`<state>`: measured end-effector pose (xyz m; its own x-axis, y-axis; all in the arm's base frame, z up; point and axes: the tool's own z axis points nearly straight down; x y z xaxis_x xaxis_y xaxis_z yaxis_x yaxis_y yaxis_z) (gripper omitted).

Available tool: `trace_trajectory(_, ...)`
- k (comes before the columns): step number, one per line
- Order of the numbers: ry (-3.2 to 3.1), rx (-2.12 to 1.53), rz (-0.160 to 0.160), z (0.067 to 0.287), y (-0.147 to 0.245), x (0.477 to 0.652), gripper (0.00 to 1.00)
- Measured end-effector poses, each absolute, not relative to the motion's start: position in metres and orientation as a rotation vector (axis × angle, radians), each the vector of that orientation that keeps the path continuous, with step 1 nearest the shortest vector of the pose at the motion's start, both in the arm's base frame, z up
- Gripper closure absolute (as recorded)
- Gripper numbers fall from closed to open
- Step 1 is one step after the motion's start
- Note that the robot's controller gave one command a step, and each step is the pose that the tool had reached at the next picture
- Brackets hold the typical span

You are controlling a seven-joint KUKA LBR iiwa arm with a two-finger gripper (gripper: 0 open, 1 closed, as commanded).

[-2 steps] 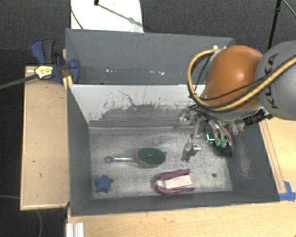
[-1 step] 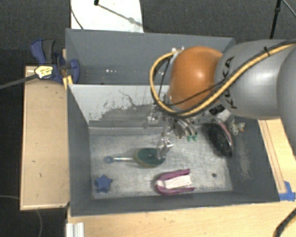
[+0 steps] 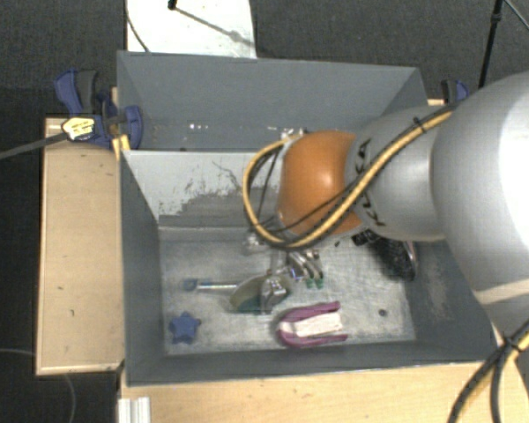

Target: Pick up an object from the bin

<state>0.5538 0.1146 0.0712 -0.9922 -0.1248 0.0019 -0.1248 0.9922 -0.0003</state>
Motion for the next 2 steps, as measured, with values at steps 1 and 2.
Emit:
trace_trajectory(1, -3.150, 0.192, -0.004, 0.076, 0.115, 0.558, 1.00)
trace_trajectory(2, -3.112, 0.491, 0.001, 0.225, 0.078, 0.537, 1.00)
